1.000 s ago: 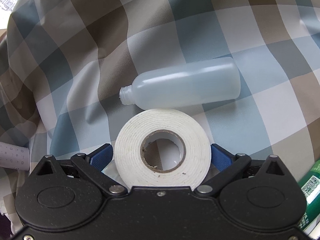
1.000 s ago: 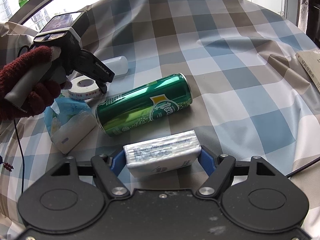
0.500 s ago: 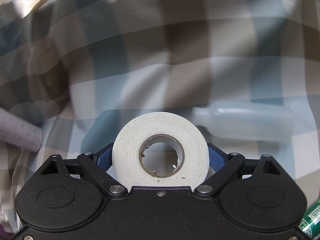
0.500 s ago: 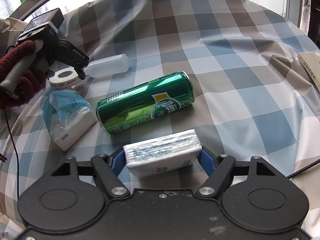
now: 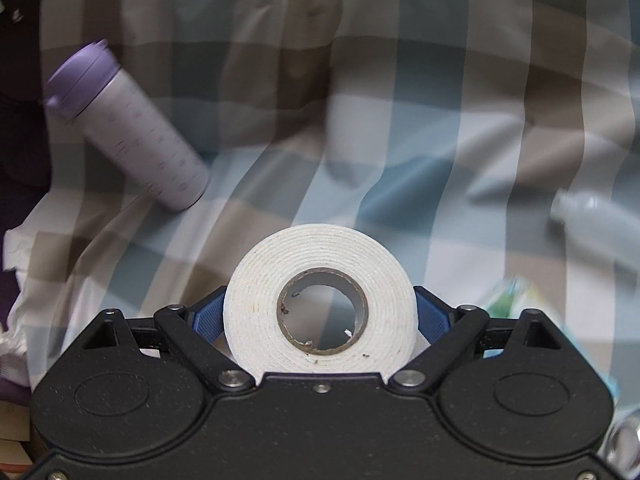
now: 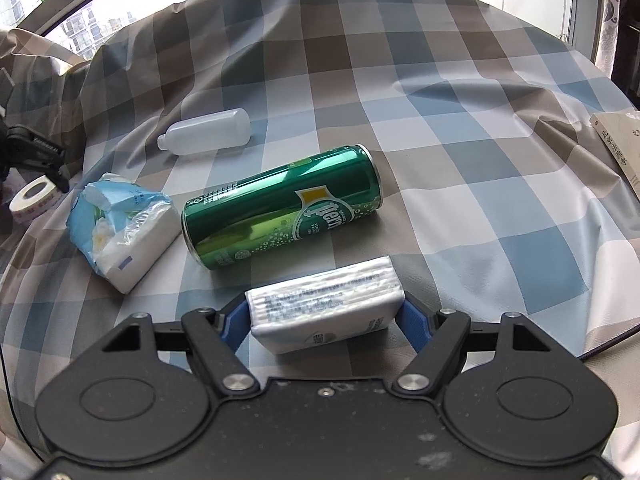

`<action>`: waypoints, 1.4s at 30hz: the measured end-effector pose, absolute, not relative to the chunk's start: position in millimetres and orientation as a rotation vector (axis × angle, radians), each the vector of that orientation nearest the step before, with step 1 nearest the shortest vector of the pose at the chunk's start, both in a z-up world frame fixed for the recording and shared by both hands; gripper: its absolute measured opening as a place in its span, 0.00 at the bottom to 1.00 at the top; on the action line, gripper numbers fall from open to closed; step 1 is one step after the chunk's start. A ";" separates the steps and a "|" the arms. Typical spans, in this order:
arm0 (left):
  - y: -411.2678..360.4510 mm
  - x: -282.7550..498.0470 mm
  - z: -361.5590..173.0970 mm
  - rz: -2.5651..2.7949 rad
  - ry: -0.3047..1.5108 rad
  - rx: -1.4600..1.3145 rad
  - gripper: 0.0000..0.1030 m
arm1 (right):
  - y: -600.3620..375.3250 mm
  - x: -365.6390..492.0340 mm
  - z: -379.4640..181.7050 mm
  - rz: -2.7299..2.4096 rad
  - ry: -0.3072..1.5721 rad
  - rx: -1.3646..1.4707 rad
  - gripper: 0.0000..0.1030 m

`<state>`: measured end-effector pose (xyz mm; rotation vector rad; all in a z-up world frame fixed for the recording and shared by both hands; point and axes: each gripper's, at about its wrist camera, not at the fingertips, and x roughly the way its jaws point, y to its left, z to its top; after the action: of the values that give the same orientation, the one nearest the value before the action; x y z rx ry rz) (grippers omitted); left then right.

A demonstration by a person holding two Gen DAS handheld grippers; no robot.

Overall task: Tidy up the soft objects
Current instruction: 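Carry the box and tape roll to the basket and open both grippers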

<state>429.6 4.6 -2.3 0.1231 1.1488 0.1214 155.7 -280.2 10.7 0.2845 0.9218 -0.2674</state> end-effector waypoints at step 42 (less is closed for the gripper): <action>-10.7 54.3 -6.4 -0.190 1.012 0.098 0.87 | -261.1 55.8 2.2 -0.289 0.831 0.280 0.72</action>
<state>54.3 -10.7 -6.3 0.0980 1.0117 -0.1903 55.8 -261.1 2.2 0.2800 0.8305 -0.2886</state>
